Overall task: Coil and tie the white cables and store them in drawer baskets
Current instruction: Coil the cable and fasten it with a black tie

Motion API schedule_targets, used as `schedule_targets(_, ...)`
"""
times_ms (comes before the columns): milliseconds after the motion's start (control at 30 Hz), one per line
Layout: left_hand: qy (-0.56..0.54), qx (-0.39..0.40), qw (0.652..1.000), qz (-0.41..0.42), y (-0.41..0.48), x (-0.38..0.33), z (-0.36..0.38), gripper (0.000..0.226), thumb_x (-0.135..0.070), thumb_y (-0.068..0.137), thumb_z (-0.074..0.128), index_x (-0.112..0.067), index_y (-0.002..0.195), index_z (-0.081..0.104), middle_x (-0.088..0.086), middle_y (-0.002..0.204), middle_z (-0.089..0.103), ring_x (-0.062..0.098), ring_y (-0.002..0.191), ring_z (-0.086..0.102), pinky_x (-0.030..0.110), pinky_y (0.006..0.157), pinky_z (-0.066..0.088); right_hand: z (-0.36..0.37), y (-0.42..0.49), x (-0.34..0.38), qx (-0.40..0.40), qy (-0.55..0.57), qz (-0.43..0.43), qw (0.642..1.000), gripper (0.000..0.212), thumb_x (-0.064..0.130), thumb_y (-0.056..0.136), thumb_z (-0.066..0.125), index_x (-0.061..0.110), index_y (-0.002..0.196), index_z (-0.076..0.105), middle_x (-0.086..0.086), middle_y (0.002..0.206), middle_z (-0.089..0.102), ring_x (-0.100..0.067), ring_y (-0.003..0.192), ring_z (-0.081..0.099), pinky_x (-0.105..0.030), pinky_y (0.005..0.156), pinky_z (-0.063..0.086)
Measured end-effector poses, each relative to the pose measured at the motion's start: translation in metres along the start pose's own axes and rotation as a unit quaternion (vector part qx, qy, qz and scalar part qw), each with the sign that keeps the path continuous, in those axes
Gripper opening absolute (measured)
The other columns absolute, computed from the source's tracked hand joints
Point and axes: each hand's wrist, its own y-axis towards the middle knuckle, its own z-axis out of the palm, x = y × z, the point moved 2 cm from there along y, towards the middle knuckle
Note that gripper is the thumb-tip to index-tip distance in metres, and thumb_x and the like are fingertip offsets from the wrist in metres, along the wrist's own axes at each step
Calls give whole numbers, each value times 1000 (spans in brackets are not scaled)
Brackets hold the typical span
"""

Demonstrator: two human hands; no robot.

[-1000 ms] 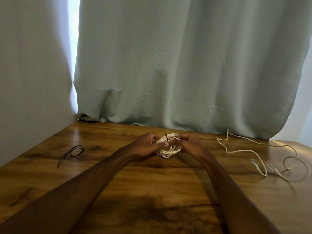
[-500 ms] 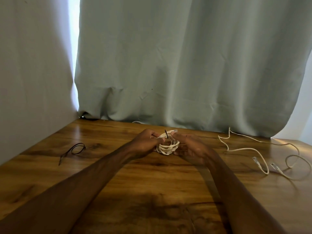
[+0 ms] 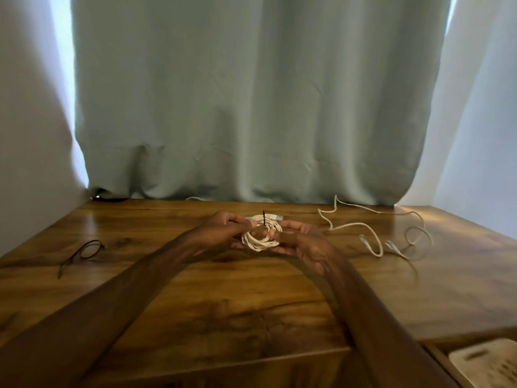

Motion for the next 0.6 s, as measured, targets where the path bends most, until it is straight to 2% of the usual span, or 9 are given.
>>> schedule_targets(133,109,16,993,30,-8,-24,51,40,-42,90,76,-11,114,69,6,105,79,23,96,76,42,90,61,-39,-44,13,-44,0,-9,999,62,5,69,83,0,127,64,-18,116,75,-33,106,73,-38,84,64)
schedule_targets(233,204,22,975,79,-16,-51,100,54,-67,88,64,-19,110,73,-1,100,79,20,93,75,47,90,60,-69,-85,30,-88,-35,-23,995,57,7,72,84,0,126,66,-16,114,76,-30,103,75,-34,79,64)
schedule_targets(267,239,12,966,98,-17,-58,119,54,-68,90,59,-20,109,74,-3,100,78,19,93,74,46,90,59,-78,-101,38,-100,-48,-31,993,55,7,72,84,0,124,67,-17,113,76,-29,101,75,-33,77,64)
schedule_targets(367,301,-9,941,151,-31,-79,186,37,-46,102,54,-13,108,71,2,104,74,20,95,68,38,85,52,-111,-154,58,-145,-83,-41,985,38,3,77,82,-1,114,72,-18,108,77,-28,95,75,-34,79,64)
schedule_targets(433,313,5,932,186,-41,-86,234,30,-40,102,54,-13,107,66,2,106,70,21,99,65,37,85,52,-137,-193,69,-178,-109,-38,977,35,0,80,80,-4,114,72,-19,105,78,-29,92,76,-35,81,64)
schedule_targets(533,376,47,892,246,-54,-84,302,27,-35,97,55,-15,113,59,6,119,63,24,114,55,42,96,48,-181,-256,82,-233,-145,-13,962,30,-1,82,79,-4,111,73,-19,101,78,-28,88,77,-30,73,64)
schedule_targets(600,417,73,861,282,-66,-81,344,27,-27,94,57,-13,117,56,9,125,58,26,120,49,44,99,45,-214,-296,87,-262,-164,14,951,29,2,83,79,-3,111,72,-19,102,78,-33,93,77,-34,76,65)
